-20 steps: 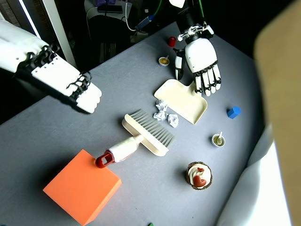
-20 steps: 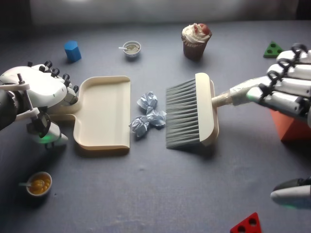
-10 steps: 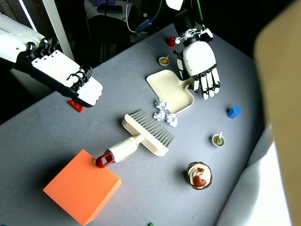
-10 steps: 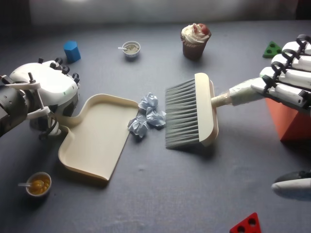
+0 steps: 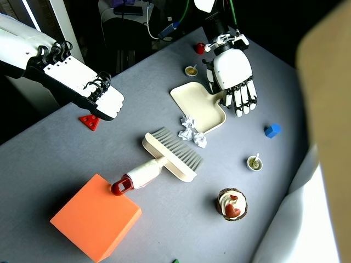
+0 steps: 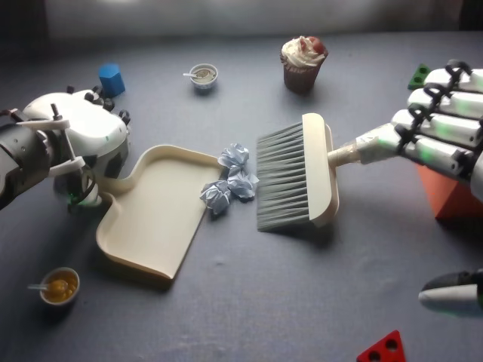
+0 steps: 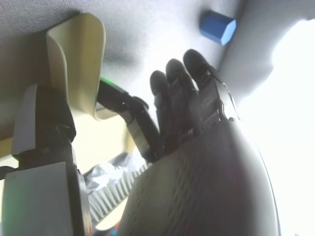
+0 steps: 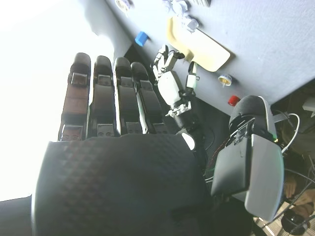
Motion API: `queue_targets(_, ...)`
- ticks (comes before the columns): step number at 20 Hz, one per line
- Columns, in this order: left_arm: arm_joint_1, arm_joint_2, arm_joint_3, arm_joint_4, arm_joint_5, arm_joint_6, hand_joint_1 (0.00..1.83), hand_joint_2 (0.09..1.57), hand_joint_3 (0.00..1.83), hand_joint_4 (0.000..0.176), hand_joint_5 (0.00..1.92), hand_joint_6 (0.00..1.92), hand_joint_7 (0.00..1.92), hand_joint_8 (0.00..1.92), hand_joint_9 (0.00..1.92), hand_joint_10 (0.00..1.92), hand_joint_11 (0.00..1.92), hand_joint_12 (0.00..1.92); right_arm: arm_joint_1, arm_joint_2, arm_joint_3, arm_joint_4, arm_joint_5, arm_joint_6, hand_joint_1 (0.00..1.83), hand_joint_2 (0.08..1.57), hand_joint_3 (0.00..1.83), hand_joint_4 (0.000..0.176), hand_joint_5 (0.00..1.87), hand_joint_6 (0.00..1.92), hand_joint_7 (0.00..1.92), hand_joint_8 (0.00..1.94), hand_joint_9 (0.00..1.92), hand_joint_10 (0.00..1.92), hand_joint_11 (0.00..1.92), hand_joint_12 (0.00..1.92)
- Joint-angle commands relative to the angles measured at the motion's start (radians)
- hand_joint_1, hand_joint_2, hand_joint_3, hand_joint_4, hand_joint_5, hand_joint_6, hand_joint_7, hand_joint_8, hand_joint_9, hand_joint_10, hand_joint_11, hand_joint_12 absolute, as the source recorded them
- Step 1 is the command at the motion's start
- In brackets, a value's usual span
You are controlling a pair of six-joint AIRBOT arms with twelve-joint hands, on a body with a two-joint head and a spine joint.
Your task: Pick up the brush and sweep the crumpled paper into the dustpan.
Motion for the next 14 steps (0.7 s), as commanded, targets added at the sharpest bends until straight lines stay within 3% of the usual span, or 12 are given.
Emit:
queue_targets(1, -0.013, 0.004, 0.008, 0.043, 0.065, 0.004, 1.14, 1.1, 0.0, 0.0, 1.02, 0.92, 0.37, 0.01, 0.28, 0.01, 0.02, 0.57, 0.013, 0.004, 0.003, -0.031, -0.02, -0.002, 0.0, 0.96, 0.0, 0.0, 0.16, 0.0, 0.18, 0.0, 0.18, 0.0, 0.19, 0.01)
queue_targets(4, -0.032, 0.002, 0.022, 0.055, 0.061, 0.004, 1.17, 1.08, 0.0, 0.0, 1.06, 0.84, 0.41, 0.0, 0.33, 0.01, 0.06, 0.6, 0.009, -0.01, 0.021, 0.005, 0.016, -0.005, 0.05, 0.98, 0.01, 0.0, 0.16, 0.0, 0.19, 0.01, 0.19, 0.01, 0.2, 0.01)
queue_targets(5, -0.039, 0.002, 0.026, 0.059, 0.06, 0.004, 1.14, 1.11, 0.0, 0.0, 1.01, 0.93, 0.37, 0.0, 0.3, 0.0, 0.03, 0.6, 0.009, -0.018, 0.02, 0.023, 0.003, -0.047, 0.12, 0.99, 0.01, 0.0, 0.16, 0.0, 0.19, 0.0, 0.19, 0.0, 0.19, 0.01)
queue_targets(7, -0.047, -0.003, 0.038, 0.061, 0.059, 0.004, 1.14, 1.1, 0.0, 0.0, 1.03, 0.89, 0.39, 0.0, 0.31, 0.0, 0.05, 0.6, 0.004, -0.053, 0.017, 0.053, -0.095, -0.165, 0.28, 1.01, 0.01, 0.0, 0.14, 0.0, 0.17, 0.0, 0.18, 0.0, 0.19, 0.01)
queue_targets(10, -0.054, -0.025, 0.065, 0.044, 0.058, 0.004, 1.12, 1.11, 0.0, 0.0, 0.99, 0.96, 0.37, 0.0, 0.28, 0.0, 0.0, 0.58, -0.037, -0.131, 0.014, -0.011, -0.278, -0.331, 0.56, 1.01, 0.0, 0.0, 0.09, 0.0, 0.15, 0.0, 0.16, 0.0, 0.18, 0.0)
queue_targets(12, -0.058, -0.045, 0.086, 0.036, 0.057, 0.004, 1.14, 1.09, 0.0, 0.0, 1.04, 0.88, 0.41, 0.01, 0.31, 0.01, 0.04, 0.57, -0.065, -0.185, 0.017, -0.091, -0.386, -0.37, 0.66, 0.97, 0.0, 0.0, 0.09, 0.0, 0.14, 0.0, 0.15, 0.0, 0.2, 0.01)
queue_targets(14, -0.06, -0.067, 0.111, 0.028, 0.054, 0.004, 1.14, 1.11, 0.0, 0.0, 1.0, 0.93, 0.36, 0.0, 0.26, 0.0, 0.02, 0.55, -0.082, -0.238, 0.037, -0.12, -0.48, -0.385, 0.77, 0.99, 0.0, 0.0, 0.05, 0.0, 0.1, 0.0, 0.12, 0.0, 0.19, 0.01)
